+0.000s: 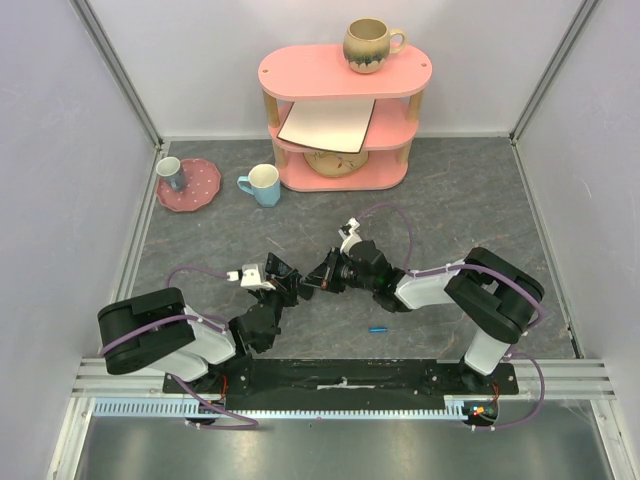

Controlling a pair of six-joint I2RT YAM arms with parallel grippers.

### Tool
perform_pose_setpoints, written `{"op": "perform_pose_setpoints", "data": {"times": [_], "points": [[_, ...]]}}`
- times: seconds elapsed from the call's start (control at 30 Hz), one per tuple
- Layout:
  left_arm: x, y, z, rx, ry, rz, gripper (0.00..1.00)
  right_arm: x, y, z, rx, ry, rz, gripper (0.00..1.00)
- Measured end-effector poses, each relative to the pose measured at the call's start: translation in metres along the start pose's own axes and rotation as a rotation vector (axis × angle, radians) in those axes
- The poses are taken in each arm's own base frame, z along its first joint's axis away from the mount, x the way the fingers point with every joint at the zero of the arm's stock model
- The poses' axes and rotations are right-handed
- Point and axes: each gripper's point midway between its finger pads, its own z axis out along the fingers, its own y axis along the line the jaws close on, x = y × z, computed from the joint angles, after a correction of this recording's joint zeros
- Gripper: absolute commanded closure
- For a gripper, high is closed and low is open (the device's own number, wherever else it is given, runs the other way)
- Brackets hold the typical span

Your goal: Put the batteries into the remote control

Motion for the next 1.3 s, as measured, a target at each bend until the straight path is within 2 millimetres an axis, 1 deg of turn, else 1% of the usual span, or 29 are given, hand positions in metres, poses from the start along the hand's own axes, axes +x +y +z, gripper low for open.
{"op": "perform_pose_setpoints", "data": {"times": [0.4, 0.77, 1.3], "points": [[0.000, 0.000, 0.000, -0.002, -0.001, 0.001, 0.98, 0.001, -0.001, 0.001, 0.012, 0.009, 0.004, 1.00], [-0.005, 0.007, 0.001, -0.037, -0.025, 0.014, 0.98, -0.004, 0.000, 0.011, 0.071, 0.044, 0.005, 1.00], [-0.006, 0.008, 0.001, -0.044, -0.030, 0.025, 0.98, -0.003, -0.001, 0.012, 0.089, 0.068, -0.026, 1.00]]}}
